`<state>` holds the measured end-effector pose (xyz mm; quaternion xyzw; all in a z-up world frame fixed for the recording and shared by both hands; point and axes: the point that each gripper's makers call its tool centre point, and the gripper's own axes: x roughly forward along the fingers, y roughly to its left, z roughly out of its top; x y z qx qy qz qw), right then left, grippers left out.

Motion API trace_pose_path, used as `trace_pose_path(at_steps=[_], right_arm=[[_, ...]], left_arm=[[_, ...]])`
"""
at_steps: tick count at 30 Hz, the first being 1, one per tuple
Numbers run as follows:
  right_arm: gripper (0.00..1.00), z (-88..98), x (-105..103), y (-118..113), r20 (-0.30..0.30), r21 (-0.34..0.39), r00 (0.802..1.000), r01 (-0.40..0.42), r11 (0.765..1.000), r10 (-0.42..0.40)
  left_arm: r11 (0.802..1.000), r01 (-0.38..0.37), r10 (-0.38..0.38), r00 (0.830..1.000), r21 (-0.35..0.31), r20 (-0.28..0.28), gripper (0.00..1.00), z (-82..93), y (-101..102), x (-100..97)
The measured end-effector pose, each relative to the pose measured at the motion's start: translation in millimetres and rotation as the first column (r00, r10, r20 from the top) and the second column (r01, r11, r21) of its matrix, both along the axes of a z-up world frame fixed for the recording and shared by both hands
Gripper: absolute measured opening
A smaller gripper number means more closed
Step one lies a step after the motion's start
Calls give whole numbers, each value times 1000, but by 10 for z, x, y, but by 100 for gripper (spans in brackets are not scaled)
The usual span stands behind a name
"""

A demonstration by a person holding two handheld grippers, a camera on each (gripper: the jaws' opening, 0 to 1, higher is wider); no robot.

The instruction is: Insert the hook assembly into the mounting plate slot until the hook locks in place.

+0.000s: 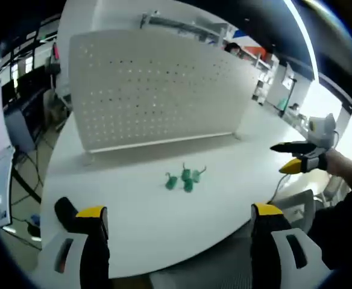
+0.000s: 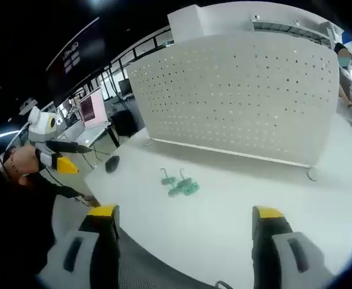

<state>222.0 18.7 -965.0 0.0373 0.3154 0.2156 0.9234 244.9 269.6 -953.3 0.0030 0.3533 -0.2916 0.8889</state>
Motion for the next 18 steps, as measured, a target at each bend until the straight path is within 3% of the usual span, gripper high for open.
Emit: trace_pose_path(at_steps=[18], right_arm=[[88, -9, -22, -56, 4, -9, 1000, 13, 1000, -13]], left_arm=[[1000, 0, 0, 1000, -2, 2, 100, -5, 3, 1]])
